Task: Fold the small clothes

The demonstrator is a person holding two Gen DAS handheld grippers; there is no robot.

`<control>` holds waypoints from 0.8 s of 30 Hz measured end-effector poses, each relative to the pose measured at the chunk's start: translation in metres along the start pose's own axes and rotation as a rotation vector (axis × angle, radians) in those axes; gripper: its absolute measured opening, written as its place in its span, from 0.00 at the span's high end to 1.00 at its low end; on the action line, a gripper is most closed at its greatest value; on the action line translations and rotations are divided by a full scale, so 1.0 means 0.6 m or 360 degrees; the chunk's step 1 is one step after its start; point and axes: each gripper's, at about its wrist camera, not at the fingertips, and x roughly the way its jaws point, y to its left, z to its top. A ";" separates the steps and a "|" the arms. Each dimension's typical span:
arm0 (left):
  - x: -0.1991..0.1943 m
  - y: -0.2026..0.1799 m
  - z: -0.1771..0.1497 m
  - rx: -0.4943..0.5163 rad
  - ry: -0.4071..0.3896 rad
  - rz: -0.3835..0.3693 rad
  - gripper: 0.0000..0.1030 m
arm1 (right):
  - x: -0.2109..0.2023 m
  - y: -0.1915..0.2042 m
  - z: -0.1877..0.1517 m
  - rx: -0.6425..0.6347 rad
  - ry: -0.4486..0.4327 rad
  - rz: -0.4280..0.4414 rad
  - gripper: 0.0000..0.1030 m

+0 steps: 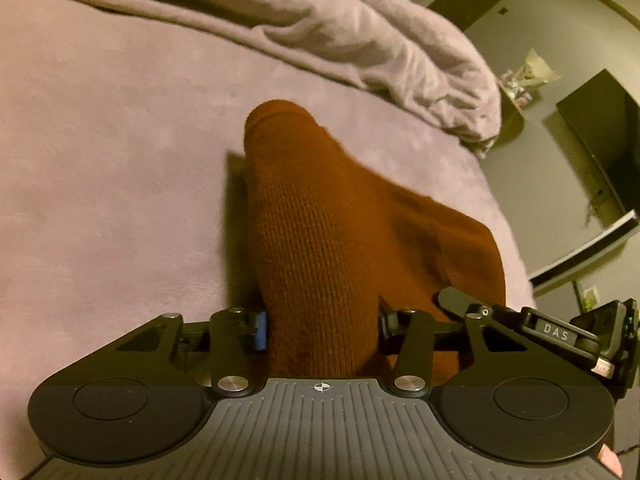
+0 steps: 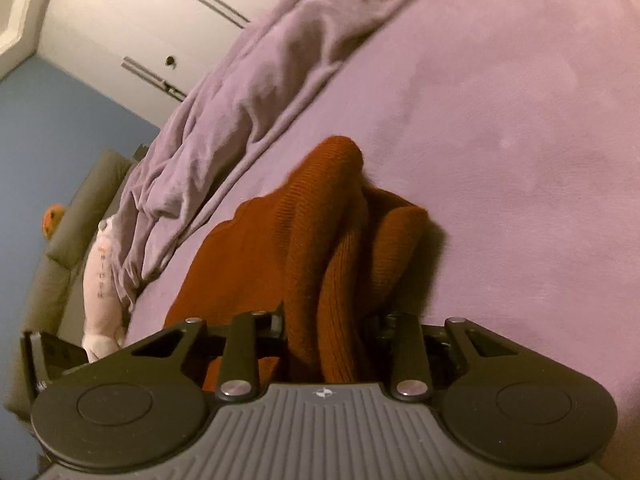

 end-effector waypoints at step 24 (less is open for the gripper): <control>-0.309 0.094 -0.191 0.0106 -0.0373 0.0584 0.45 | -0.100 0.209 -0.252 -0.0449 -0.0124 -0.0291 0.61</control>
